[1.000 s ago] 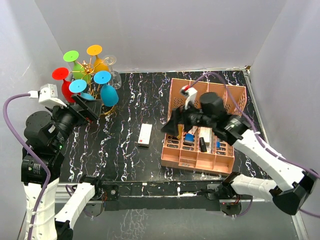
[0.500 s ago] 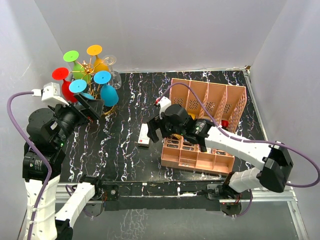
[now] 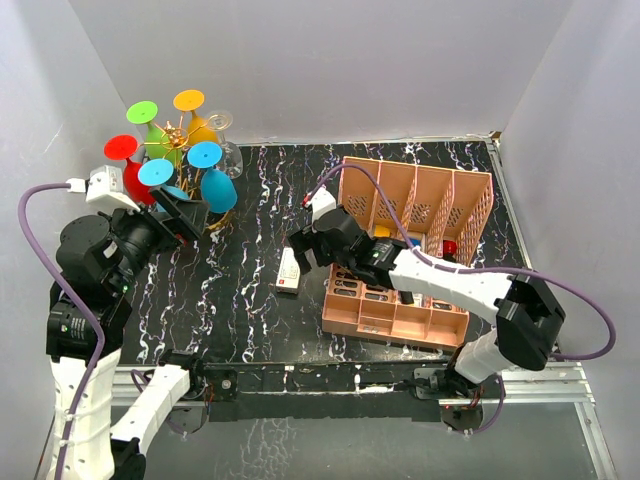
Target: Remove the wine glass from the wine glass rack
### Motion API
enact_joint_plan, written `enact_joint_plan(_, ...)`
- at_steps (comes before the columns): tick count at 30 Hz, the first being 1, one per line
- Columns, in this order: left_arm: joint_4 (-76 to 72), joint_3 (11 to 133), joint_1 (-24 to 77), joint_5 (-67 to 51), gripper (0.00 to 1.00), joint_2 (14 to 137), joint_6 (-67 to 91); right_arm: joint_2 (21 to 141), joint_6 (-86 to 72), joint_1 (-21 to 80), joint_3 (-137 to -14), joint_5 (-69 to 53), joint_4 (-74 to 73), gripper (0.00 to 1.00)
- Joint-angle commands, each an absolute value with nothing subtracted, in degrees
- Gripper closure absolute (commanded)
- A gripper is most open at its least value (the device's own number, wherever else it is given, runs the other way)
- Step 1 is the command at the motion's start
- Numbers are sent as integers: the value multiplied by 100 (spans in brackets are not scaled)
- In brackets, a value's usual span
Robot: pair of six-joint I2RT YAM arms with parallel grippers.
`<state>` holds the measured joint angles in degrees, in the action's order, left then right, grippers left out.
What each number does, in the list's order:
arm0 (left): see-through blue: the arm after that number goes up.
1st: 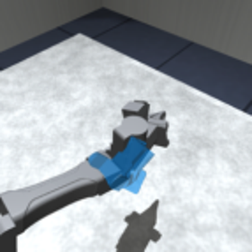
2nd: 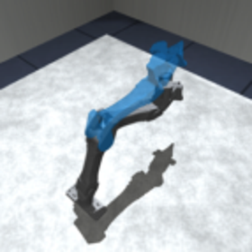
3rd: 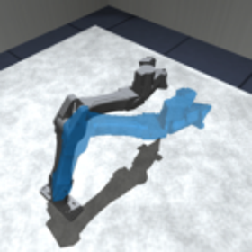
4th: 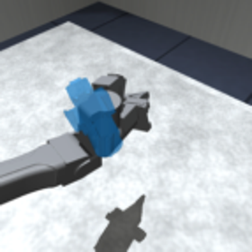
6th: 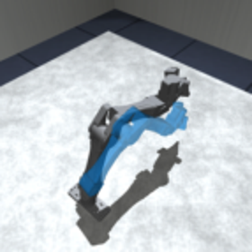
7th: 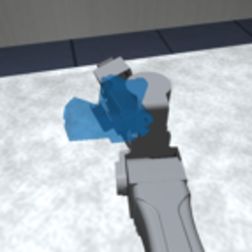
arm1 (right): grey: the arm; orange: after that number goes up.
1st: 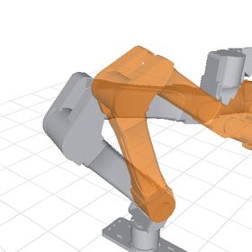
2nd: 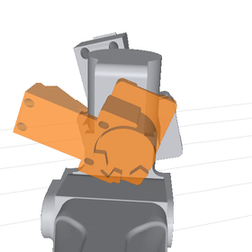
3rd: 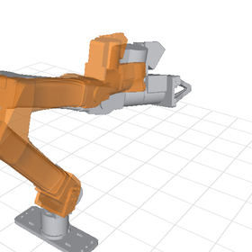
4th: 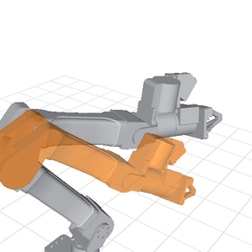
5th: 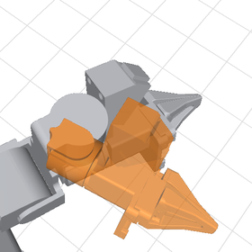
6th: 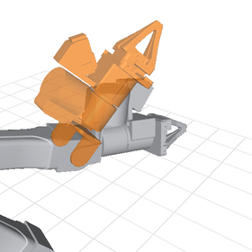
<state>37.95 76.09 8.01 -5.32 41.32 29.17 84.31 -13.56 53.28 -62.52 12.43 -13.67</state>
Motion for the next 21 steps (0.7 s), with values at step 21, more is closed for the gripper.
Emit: enact_joint_plan(21,3874,7624,817,-516,3,4336,2953,8892,-1571,2837,-6548,1262,-674,1)
